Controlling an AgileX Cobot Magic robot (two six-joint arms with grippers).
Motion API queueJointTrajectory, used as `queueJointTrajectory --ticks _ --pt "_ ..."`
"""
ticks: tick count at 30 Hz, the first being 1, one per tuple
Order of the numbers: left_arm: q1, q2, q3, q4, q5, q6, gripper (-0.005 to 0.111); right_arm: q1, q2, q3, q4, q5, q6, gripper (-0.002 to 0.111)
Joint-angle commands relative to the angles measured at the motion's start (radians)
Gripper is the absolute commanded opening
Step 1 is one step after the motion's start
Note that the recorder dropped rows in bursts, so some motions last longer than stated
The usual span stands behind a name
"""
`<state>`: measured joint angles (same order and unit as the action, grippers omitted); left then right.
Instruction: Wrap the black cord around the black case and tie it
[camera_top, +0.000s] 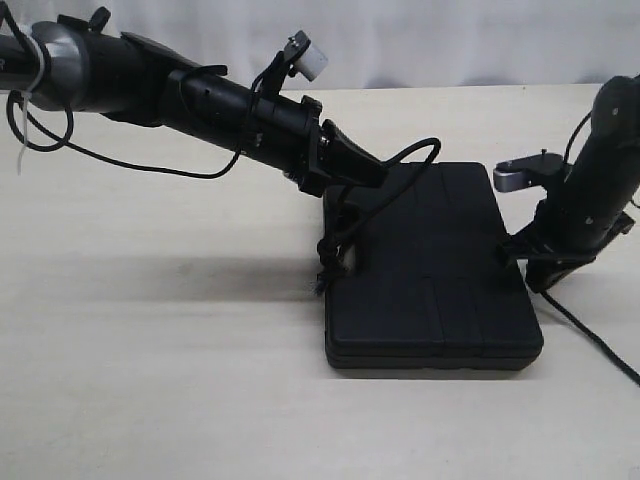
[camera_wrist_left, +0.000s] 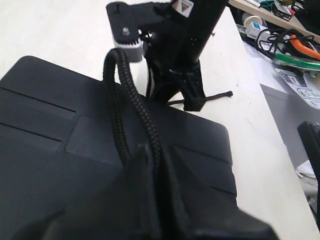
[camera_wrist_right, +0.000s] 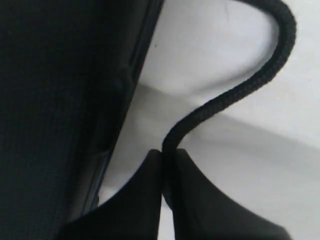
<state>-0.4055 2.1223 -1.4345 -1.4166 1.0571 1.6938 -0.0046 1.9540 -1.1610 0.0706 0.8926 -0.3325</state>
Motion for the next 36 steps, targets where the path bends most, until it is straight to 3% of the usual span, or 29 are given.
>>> queueJointTrajectory --ticks 1,4,13,22,25,36 --pt "-0.002 -0.012 0.004 0.020 0.011 0.003 0.000 -0.067 -0.025 -0.039 0.046 0.018 -0.030 0.004" --pt "-0.002 -0.012 0.004 0.022 0.011 0.005 0.000 -0.110 -0.034 -0.072 0.108 0.049 -0.036 0.004" --pt "-0.002 -0.012 0.004 0.026 0.011 0.006 0.000 -0.184 -0.034 -0.101 0.544 0.198 -0.334 0.004" --pt "-0.002 -0.012 0.004 0.028 0.011 0.006 0.000 -0.184 -0.035 -0.108 0.624 0.256 -0.366 0.004" --pt "-0.002 -0.012 0.004 0.028 0.011 0.006 0.000 -0.184 -0.035 -0.126 0.703 0.328 -0.419 0.004" --pt "-0.002 -0.012 0.004 0.030 0.006 0.006 0.000 -0.179 -0.031 -0.141 0.999 0.328 -0.489 0.004"
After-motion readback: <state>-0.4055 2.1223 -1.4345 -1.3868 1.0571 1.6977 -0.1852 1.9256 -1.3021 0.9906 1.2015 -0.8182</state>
